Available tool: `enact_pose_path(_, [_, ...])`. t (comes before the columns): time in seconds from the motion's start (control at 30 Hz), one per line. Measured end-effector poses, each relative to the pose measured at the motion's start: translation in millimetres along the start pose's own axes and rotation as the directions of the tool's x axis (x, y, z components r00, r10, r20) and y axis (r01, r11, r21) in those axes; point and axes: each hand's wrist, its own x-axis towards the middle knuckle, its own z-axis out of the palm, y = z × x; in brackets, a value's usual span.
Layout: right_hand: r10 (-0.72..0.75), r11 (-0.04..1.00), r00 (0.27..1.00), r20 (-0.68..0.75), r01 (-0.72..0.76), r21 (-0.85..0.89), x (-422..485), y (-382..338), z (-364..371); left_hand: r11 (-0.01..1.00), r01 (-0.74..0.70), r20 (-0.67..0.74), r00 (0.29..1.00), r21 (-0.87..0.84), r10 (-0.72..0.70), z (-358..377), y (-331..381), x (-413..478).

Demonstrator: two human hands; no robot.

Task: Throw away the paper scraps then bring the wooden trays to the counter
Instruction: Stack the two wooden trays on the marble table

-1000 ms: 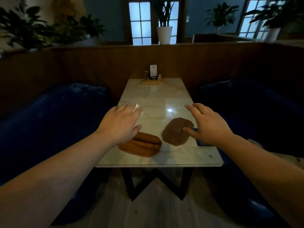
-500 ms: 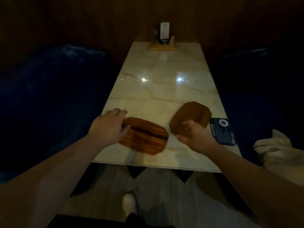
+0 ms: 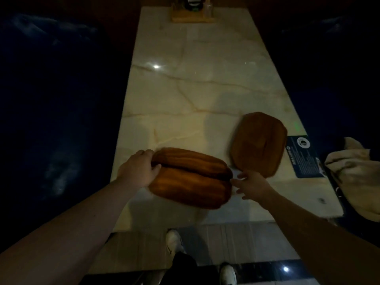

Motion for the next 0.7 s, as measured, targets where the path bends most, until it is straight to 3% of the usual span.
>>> enact_pose_path(0.17, [0.055, 0.998, 0.998, -0.006, -0.055, -0.013, 13, -3, 19, 1.0, -0.015, 0.116, 0.993, -0.018, 0.017, 20, -30, 29])
enact_pose_path(0.3, [0.09, 0.995, 0.996, -0.018, -0.09, 0.042, 11, -8, 26, 0.954, 0.029, 0.183, 0.983, -0.297, 0.028, 50, -48, 53])
enact_pose_path(0.43, [0.113, 0.982, 0.992, -0.059, -0.103, 0.162, 8, -4, 27, 0.897, 0.101, 0.158, 0.987, -0.43, -0.036, 39, -34, 48])
enact_pose_path(0.53, [0.081, 0.986, 0.992, -0.092, -0.067, 0.15, 11, 8, 25, 0.845, 0.158, 0.138, 0.985, -0.511, -0.1, 34, -21, 42])
enact_pose_path(0.7, [0.022, 0.96, 0.993, -0.118, 0.012, 0.281, 17, 27, 4, 0.712, 0.279, 0.165, 0.96, -0.645, -0.226, 35, -6, 36])
